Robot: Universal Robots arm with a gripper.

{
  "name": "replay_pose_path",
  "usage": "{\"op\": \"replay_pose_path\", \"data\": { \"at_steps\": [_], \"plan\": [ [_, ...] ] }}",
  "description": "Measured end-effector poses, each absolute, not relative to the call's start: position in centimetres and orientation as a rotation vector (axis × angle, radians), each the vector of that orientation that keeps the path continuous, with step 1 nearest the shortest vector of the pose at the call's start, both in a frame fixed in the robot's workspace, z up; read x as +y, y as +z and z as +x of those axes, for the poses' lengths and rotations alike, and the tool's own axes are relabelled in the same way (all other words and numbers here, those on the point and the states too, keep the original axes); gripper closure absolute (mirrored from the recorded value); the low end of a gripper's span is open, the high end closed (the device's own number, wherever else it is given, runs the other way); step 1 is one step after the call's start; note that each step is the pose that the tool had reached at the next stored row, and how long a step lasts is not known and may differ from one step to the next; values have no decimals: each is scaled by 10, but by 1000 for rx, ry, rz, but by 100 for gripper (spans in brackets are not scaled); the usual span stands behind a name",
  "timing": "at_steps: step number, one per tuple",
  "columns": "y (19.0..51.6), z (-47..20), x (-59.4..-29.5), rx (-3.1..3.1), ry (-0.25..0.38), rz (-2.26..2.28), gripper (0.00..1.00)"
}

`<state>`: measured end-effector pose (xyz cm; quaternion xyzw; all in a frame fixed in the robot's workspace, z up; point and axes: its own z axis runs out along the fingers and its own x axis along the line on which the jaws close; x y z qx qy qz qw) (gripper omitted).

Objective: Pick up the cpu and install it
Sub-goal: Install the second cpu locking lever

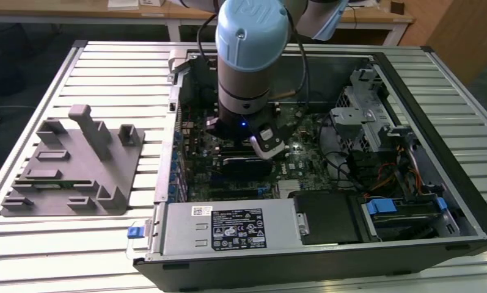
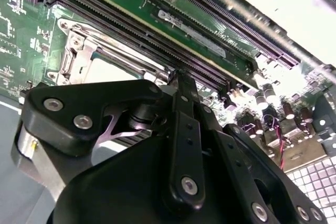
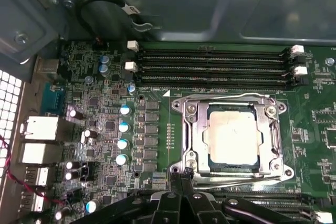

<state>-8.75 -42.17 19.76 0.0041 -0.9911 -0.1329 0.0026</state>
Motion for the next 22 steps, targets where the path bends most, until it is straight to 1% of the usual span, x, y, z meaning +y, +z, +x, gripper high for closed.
{"op": "replay_pose_path", "data": {
  "at_steps": [10,16,22],
  "plan": [
    [194,-88,-426,-3106,-437,13,89],
    [192,-88,-427,-3099,-482,13,89],
    [188,-89,-427,-3096,-502,13,89]
  ]
}}
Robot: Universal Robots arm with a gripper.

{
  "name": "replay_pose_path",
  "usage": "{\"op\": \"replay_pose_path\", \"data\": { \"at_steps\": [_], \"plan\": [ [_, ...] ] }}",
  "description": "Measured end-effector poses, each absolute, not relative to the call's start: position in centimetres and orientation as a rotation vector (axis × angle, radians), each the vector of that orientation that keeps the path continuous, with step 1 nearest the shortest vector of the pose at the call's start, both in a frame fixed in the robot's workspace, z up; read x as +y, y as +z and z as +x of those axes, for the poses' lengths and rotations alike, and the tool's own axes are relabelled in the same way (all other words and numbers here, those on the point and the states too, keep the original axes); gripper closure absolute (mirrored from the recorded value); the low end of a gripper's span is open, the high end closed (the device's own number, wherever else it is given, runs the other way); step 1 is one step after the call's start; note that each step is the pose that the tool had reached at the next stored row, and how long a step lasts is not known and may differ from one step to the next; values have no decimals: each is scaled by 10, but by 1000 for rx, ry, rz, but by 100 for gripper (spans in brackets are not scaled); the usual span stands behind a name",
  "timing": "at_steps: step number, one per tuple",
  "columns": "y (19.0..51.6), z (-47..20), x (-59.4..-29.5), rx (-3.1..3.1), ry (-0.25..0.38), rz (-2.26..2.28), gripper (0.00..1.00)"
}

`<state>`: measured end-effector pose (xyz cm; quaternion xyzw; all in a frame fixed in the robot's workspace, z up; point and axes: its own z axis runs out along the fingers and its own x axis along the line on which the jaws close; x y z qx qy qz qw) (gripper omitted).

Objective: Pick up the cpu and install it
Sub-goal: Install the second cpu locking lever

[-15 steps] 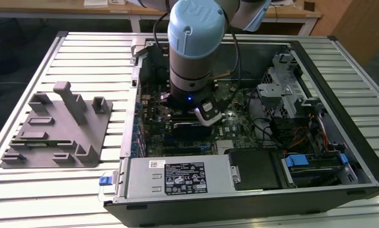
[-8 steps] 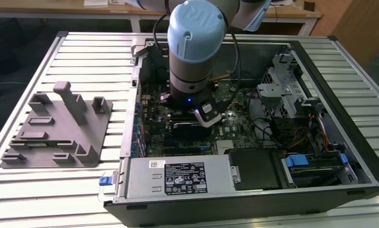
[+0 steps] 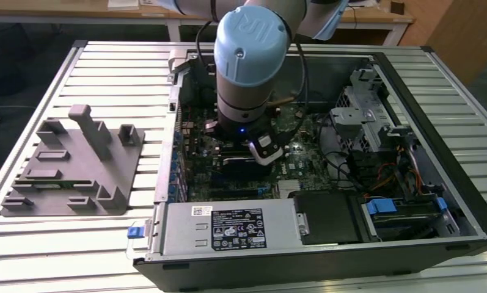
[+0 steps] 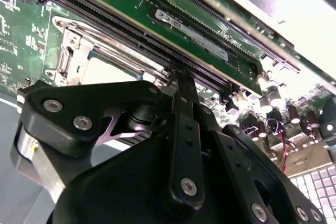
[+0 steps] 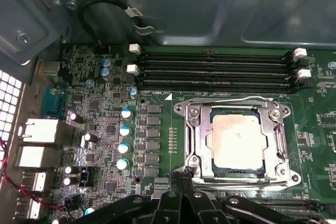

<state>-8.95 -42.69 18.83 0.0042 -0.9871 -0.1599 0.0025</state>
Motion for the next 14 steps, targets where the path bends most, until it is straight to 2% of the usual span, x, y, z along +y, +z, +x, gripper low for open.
{"op": "replay_pose_path", "data": {
  "at_steps": [14],
  "plan": [
    [184,-94,-427,-3095,-512,13,89]
  ]
}}
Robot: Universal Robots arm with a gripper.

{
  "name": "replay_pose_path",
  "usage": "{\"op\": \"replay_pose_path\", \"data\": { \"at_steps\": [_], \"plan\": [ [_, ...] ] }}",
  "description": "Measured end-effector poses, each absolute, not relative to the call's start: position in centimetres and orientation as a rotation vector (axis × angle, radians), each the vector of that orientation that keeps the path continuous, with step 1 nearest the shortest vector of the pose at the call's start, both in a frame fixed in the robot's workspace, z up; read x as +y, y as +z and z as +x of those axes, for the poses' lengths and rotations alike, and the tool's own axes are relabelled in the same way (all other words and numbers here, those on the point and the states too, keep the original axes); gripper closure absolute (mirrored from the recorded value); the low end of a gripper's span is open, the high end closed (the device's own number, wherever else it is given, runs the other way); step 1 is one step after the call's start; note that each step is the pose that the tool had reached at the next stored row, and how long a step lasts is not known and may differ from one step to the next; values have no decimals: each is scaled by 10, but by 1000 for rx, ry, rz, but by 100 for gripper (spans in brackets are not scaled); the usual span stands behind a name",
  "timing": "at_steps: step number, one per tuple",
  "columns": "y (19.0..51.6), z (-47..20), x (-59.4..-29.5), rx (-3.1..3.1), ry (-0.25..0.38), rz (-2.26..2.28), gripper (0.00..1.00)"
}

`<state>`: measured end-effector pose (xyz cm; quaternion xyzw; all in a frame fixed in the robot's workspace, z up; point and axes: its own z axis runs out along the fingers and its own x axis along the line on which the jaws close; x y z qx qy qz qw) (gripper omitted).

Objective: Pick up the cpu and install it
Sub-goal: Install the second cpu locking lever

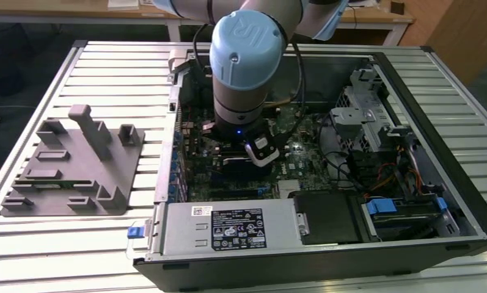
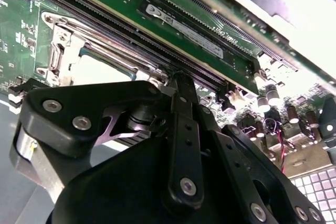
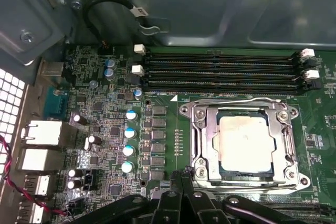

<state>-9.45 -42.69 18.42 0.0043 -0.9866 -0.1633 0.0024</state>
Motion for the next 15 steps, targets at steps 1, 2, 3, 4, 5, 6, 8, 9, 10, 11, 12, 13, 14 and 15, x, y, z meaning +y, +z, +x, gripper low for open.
{"op": "replay_pose_path", "data": {
  "at_steps": [1,2,3,4,5,6,8,9,10,11,12,13,14,15],
  "plan": [
    [184,-94,-427,-3095,-512,13,89],
    [185,-95,-427,-3095,-512,13,89],
    [186,-95,-427,-3095,-512,13,89],
    [189,-95,-427,-3095,-510,13,89],
    [191,-95,-427,-3095,-511,13,89],
    [194,-95,-427,-3095,-512,13,89],
    [199,-95,-427,-3095,-511,13,89],
    [202,-95,-427,-3095,-511,13,89],
    [205,-95,-427,-3095,-510,13,89],
    [208,-95,-427,-3095,-509,13,89],
    [210,-94,-427,-3095,-507,13,89],
    [212,-94,-427,-3096,-504,13,89],
    [213,-94,-427,-3097,-497,13,89],
    [214,-94,-427,-3099,-487,12,89]
  ]
}}
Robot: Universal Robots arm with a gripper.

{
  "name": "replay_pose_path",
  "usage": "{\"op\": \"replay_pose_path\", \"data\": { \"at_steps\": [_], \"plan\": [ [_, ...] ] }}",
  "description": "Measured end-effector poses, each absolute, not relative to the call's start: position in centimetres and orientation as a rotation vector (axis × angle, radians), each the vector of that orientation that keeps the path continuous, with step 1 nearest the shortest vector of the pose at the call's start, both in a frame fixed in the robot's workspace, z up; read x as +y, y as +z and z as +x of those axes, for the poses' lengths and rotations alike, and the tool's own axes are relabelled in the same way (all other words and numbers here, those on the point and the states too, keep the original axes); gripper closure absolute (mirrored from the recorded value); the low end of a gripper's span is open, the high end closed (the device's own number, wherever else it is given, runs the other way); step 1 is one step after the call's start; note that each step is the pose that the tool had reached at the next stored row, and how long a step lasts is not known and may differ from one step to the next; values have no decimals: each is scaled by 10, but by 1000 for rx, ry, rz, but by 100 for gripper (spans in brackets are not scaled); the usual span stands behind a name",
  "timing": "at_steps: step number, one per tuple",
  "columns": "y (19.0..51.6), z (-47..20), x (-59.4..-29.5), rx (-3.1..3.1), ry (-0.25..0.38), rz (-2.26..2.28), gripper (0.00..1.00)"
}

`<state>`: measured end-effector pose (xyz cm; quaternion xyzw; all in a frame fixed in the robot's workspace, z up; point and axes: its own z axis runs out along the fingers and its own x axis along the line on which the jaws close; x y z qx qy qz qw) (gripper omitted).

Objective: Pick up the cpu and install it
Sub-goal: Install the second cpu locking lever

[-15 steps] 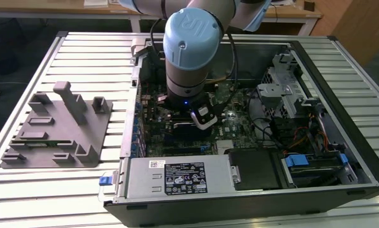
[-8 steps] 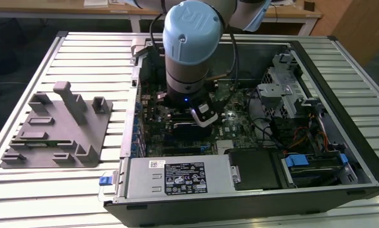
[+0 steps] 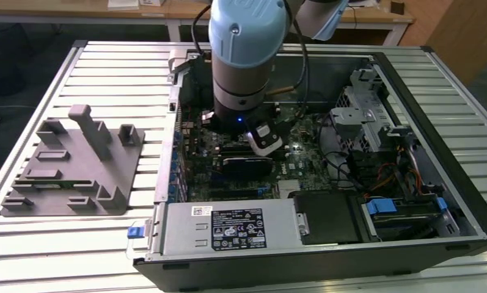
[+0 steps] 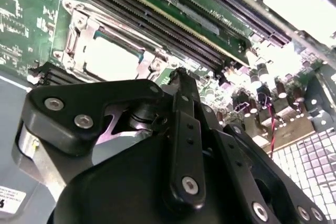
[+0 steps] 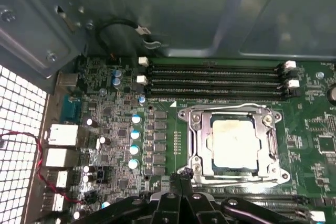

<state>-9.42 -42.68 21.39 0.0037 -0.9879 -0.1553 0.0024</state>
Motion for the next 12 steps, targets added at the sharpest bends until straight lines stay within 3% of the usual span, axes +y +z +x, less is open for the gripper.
{"op": "replay_pose_path", "data": {
  "at_steps": [12],
  "plan": [
    [214,-77,-415,-3108,-435,-7,89]
  ]
}}
